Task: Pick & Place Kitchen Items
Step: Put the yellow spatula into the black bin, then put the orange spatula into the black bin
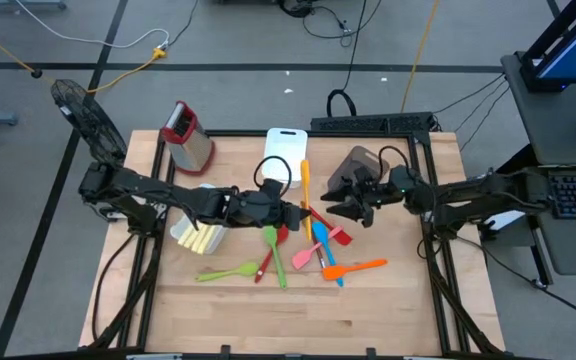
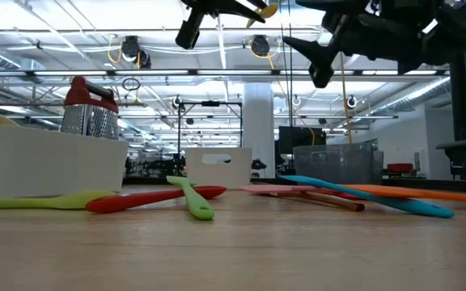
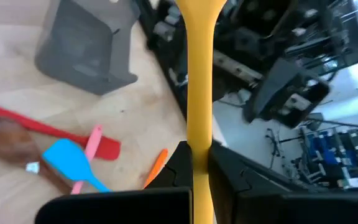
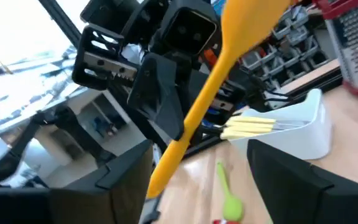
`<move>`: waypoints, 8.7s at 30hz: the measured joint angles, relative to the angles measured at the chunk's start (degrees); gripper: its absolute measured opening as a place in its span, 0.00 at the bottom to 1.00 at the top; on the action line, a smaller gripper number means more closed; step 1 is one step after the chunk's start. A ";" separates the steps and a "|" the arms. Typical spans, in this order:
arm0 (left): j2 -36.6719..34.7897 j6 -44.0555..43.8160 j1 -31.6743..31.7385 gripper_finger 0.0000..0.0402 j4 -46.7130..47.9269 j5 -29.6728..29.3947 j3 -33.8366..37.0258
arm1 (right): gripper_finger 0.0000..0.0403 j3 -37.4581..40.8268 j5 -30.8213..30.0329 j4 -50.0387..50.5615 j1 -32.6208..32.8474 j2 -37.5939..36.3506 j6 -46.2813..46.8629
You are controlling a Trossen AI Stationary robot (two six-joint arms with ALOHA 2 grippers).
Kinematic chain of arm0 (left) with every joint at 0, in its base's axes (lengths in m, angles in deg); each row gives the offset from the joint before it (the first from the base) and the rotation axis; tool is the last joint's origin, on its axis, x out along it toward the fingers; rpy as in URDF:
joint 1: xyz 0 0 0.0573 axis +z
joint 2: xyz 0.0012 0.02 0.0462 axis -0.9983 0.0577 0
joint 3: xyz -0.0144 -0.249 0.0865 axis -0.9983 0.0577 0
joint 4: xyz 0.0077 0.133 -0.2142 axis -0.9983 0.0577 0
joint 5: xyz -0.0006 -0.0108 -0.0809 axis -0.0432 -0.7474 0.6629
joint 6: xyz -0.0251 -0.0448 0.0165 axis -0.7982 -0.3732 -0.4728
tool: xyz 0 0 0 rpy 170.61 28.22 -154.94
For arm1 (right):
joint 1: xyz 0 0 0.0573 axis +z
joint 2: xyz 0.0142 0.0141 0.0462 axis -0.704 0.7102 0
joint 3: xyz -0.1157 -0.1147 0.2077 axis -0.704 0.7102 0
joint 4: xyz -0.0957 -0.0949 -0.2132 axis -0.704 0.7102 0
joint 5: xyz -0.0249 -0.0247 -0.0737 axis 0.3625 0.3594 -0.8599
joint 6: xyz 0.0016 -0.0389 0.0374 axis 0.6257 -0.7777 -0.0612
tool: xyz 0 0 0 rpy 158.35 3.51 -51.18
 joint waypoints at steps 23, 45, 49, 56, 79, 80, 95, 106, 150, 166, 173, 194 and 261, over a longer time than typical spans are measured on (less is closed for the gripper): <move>0.00 2.67 7.92 0.03 -2.28 -1.16 0.00 | 0.73 -5.61 -5.27 5.30 0.01 5.83 -1.30; 0.44 4.27 9.25 0.03 -1.99 -4.57 0.00 | 0.62 -17.19 -19.78 29.08 3.11 5.90 -18.29; 0.44 4.27 9.25 0.03 -2.03 -4.57 0.00 | 0.51 -17.19 -19.78 28.99 3.11 5.86 -16.76; 0.44 4.81 9.25 0.03 -3.10 -5.02 0.03 | 0.20 -17.19 -19.70 29.46 3.11 5.86 -16.36; 0.44 6.84 9.21 0.40 -4.00 -1.73 0.11 | 0.07 -17.17 -18.07 32.41 -1.03 5.84 -9.61; 0.44 6.74 9.21 0.42 -4.00 -1.66 0.11 | 0.07 -17.17 -18.25 32.53 -1.39 5.84 -9.49; -0.22 14.60 9.21 0.57 0.58 1.89 -0.02 | 0.07 -17.15 -14.17 34.39 -9.04 4.17 -1.27; -0.22 19.71 9.30 0.57 16.18 -5.09 -0.02 | 0.07 -17.10 -5.50 45.58 -15.75 -5.65 17.51; -0.22 55.69 33.67 0.57 20.59 25.53 -0.02 | 0.07 1.88 -52.79 37.27 10.13 -8.37 88.80; -0.22 57.16 34.06 0.57 20.72 27.76 -0.02 | 0.09 10.39 -52.35 23.15 5.21 -8.57 87.82; -0.20 56.73 34.06 0.57 20.41 29.05 0.00 | 0.09 10.39 -52.13 22.78 5.05 -8.48 86.68; -0.20 56.59 34.06 0.57 20.46 29.07 0.00 | 0.16 10.39 -50.60 17.80 3.70 -2.51 86.35; -0.17 38.31 19.82 0.57 21.57 33.29 0.02 | 0.00 -3.02 18.30 36.16 7.31 -12.01 5.08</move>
